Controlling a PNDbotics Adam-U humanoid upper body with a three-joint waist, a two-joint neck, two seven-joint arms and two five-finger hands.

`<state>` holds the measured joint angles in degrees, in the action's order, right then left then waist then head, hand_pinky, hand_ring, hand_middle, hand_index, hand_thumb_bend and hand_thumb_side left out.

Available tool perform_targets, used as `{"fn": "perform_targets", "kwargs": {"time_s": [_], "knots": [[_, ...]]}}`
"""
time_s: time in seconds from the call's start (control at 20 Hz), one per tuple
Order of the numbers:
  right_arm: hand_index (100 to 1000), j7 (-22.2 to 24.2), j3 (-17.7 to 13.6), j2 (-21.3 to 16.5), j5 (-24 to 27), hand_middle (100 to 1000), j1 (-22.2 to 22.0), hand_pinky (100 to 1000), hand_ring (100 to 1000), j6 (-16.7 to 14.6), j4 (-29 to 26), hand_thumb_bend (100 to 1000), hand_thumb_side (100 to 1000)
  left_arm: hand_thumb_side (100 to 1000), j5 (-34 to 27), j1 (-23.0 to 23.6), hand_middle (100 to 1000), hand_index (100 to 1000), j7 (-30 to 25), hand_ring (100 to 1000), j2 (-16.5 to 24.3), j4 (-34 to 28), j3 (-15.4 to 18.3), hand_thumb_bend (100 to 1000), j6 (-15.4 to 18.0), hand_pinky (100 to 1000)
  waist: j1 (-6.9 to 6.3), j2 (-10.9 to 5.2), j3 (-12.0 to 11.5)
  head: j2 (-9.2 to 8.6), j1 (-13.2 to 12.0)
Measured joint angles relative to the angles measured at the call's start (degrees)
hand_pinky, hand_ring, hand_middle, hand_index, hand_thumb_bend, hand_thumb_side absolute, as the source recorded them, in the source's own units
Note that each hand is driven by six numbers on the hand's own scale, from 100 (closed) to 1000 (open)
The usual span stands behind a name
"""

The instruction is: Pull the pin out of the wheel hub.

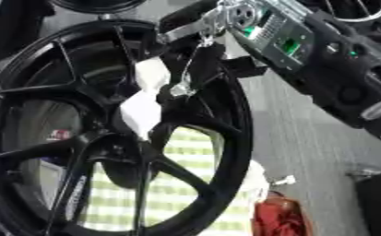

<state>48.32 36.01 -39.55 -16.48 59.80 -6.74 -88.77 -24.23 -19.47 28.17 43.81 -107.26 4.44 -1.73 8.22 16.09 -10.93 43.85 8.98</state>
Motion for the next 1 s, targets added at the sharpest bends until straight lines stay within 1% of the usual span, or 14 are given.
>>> {"fn": "perform_targets", "kwargs": {"time_s": [0.05, 0.15, 0.2, 0.25, 0.3, 0.35, 0.45, 0.55, 0.6, 0.65, 0.7, 0.85, 0.9, 1.0], "knots": [[862, -0.29, -0.01, 0.0, -0.09, 856, -0.14, 941, 920, -0.09, 0.19, 202, 380, 717, -0.02, 0.0, 670, 752, -0.01, 742, -0.03, 0.0, 0.0, 231, -0.01, 827, 0.01, 0.12, -0.03, 0.0, 0.03], [838, -1.05, -0.02, 0.0, -0.2, 820, -0.4, 931, 892, -0.22, 0.55, 153, 433, 718, -0.08, 0.0, 668, 751, -0.02, 742, -0.04, 0.0, 0.0, 229, -0.02, 827, 0.04, 0.27, -0.05, 0.0, 0.04], [817, -1.63, -0.02, 0.0, -0.22, 779, -0.4, 923, 870, -0.17, 0.65, 122, 446, 719, -0.14, 0.0, 668, 751, -0.02, 742, -0.05, 0.0, 0.01, 228, -0.02, 828, 0.04, 0.27, -0.07, 0.0, 0.05], [811, -2.32, -0.02, 0.01, -0.22, 769, -0.4, 920, 863, -0.02, 0.71, 114, 451, 720, -0.19, 0.0, 668, 751, -0.02, 742, -0.05, 0.0, 0.01, 228, -0.02, 828, 0.05, 0.28, -0.1, 0.0, 0.05], [773, -3.05, -0.02, 0.01, -0.2, 720, -0.41, 908, 833, 0.18, 0.8, 100, 465, 721, -0.23, 0.0, 668, 751, -0.02, 743, -0.05, 0.0, 0.01, 228, -0.02, 828, 0.08, 0.3, -0.1, 0.0, 0.05], [770, -3.87, 0.0, 0.01, -0.18, 715, -0.43, 907, 831, 0.49, 0.91, 100, 467, 721, -0.26, 0.0, 668, 751, -0.02, 743, -0.06, 0.0, 0.02, 228, -0.02, 828, 0.09, 0.32, -0.1, 0.0, 0.05], [714, -5.61, 0.05, 0.01, 0.02, 644, -0.57, 899, 812, 1.25, 0.97, 100, 462, 722, -0.41, 0.0, 667, 751, -0.02, 743, -0.08, 0.01, 0.02, 225, -0.02, 829, 0.11, 0.35, -0.1, 0.0, 0.06], [663, -7.38, 0.28, 0.04, 0.26, 585, -0.62, 891, 794, 2.11, 0.98, 100, 405, 721, -0.48, 0.01, 667, 750, -0.02, 743, -0.09, 0.03, 0.02, 224, -0.02, 829, 0.18, 0.35, -0.1, 0.0, 0.06], [619, -8.17, 0.32, 0.09, 0.54, 540, -0.62, 885, 777, 2.45, 0.98, 100, 334, 721, -0.49, 0.01, 666, 750, 0.0, 743, -0.09, 0.05, 0.03, 225, -0.02, 829, 0.24, 0.35, -0.11, 0.0, 0.06], [599, -8.9, 0.33, 0.19, 0.81, 522, -0.62, 882, 767, 2.73, 0.98, 100, 300, 721, -0.5, 0.01, 666, 750, 0.03, 743, -0.1, 0.13, 0.04, 225, 0.01, 829, 0.3, 0.35, -0.12, 0.0, 0.07], [564, -9.57, 0.34, 0.28, 1.05, 491, -0.62, 874, 747, 2.94, 0.98, 100, 223, 722, -0.5, 0.02, 665, 750, 0.05, 743, -0.12, 0.22, 0.05, 224, 0.03, 829, 0.32, 0.35, -0.13, 0.0, 0.08], [511, -10.8, 0.38, 0.43, 2.12, 445, -0.62, 849, 705, 3.3, 0.98, 100, 143, 724, -0.55, 0.03, 664, 747, 0.17, 744, -0.53, 0.34, 0.12, 220, 0.13, 830, 0.32, 0.25, -0.21, 0.0, 0.21], [476, -10.92, 0.39, 0.43, 2.75, 435, -0.62, 836, 687, 3.38, 0.98, 100, 100, 724, -0.61, 0.09, 663, 746, 0.21, 744, -0.56, 0.35, 0.19, 222, 0.13, 830, 0.32, 0.19, -0.25, 0.0, 0.27], [445, -10.81, 0.41, 0.51, 4.23, 412, -0.52, 804, 648, 3.57, 0.96, 100, 100, 723, -0.73, 0.28, 662, 745, 0.35, 744, -0.56, 0.42, 0.4, 223, 0.04, 830, 0.32, 0.12, -0.25, 0.0, 0.3]]}}
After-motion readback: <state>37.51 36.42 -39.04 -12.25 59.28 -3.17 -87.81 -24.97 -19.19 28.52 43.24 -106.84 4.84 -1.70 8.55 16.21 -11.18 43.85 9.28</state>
